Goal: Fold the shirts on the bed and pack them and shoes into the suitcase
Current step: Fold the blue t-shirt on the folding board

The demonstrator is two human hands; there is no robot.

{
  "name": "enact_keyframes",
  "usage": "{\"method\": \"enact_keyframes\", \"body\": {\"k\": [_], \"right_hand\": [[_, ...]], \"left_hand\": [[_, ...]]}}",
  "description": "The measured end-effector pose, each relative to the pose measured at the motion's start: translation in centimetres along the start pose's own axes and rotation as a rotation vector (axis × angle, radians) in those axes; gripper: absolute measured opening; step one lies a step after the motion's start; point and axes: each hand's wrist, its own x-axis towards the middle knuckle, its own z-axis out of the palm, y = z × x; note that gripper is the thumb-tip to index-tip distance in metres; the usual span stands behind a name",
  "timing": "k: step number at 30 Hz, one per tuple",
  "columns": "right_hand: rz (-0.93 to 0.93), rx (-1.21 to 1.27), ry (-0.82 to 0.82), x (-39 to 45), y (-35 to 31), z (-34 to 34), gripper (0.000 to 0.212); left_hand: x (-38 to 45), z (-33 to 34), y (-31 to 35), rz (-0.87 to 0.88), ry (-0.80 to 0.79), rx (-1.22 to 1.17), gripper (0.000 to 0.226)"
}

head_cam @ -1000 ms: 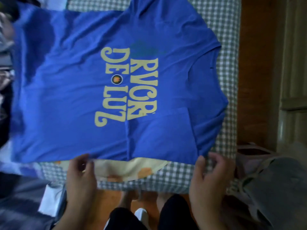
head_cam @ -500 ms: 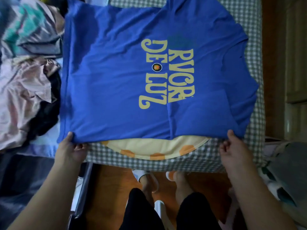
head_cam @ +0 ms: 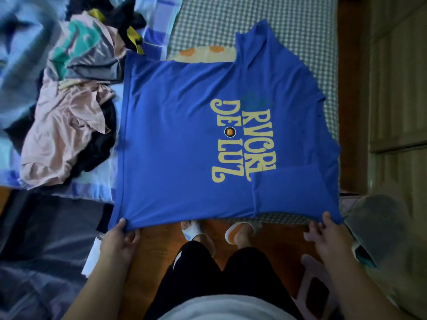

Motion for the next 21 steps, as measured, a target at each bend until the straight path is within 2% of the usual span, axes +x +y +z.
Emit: {"method": "enact_keyframes", "body": {"k": [4,8,12,17,21], "right_hand": [[-0.072,-0.065,-0.049,-1.7,-1.9,0.5,0.041],[-0.13,-0.154,-0.048,-2.2,-4.4,2.8,0.033],[-0.243,-0.238,-0.055,-4.7,-8.3,6.4,0.018],[-0.246,-0.175,-0.108,-3.8,-15.8,14.8,0.027],[-0.366,-0.178,-0.139,-1.2,-18.4,21.3,0.018]], "left_hand": [[-1.0,-1.0,-0.2,-0.016,-0.021,0.018,0.021],[-2.8,1.4,1.6,0.032,-0.083,-0.026,0.008],[-6.1,5.9,5.0,0.148,-0.157,-0.097,0.02],[-7.5,13.9,11.6,0.207,-0.235,-0.164,0.018],[-5.7,19.8,14.1,0.369,-0.323,-0.035,0.024]]}}
